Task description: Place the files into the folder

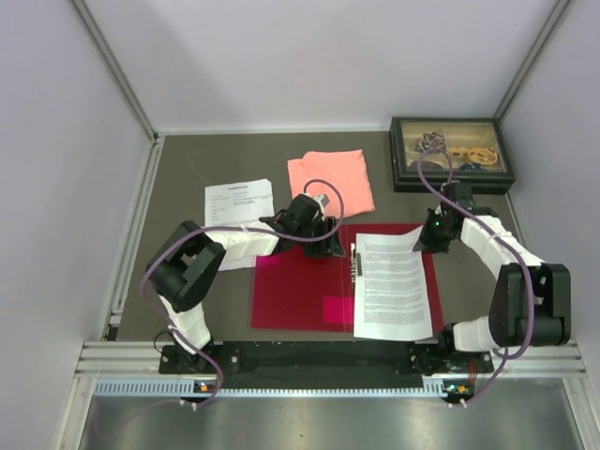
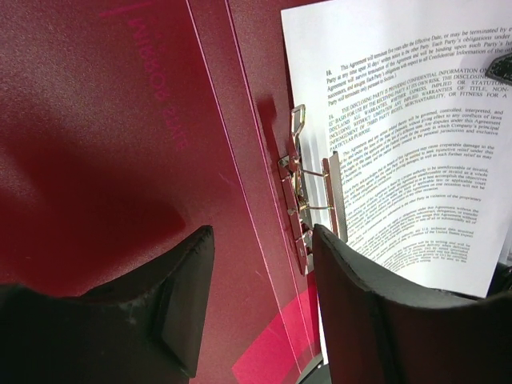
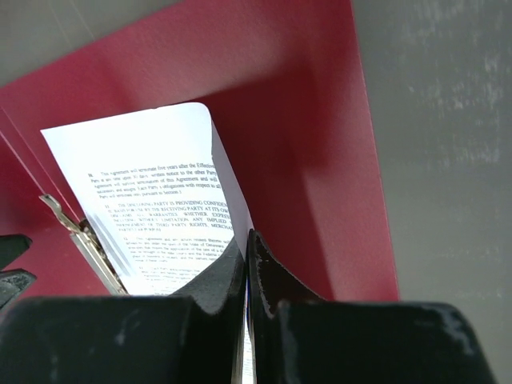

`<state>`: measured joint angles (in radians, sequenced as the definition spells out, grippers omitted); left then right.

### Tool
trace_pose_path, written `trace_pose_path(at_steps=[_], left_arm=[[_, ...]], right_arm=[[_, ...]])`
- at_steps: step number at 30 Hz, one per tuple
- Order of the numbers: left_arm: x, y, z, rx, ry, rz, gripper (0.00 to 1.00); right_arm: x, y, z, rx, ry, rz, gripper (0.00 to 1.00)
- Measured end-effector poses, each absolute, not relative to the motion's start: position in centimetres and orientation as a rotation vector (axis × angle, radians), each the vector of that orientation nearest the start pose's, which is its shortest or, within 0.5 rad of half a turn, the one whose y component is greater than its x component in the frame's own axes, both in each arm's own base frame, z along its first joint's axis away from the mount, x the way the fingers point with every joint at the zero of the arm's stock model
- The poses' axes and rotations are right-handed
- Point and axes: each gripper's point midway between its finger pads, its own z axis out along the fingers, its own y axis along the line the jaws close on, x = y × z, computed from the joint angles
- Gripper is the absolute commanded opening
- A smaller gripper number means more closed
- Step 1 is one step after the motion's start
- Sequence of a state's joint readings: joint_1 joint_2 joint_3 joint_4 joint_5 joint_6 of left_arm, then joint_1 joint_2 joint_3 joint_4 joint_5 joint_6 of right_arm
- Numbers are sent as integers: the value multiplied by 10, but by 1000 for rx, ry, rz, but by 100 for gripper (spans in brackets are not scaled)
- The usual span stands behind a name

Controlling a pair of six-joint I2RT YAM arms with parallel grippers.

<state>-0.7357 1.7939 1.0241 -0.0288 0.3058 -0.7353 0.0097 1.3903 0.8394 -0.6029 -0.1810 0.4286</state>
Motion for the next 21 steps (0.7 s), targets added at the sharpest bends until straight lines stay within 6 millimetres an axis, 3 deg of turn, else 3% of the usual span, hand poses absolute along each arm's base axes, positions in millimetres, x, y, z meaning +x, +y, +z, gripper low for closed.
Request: trace_pose_path(at_steps=[7, 21], left_arm=[[270, -352, 55, 163, 2586, -1000, 57], [270, -352, 53, 162, 2590, -998, 57]], right_arm=[[293, 55, 57, 432, 2694, 405, 0], [302, 55, 56, 390, 2677, 411, 0]])
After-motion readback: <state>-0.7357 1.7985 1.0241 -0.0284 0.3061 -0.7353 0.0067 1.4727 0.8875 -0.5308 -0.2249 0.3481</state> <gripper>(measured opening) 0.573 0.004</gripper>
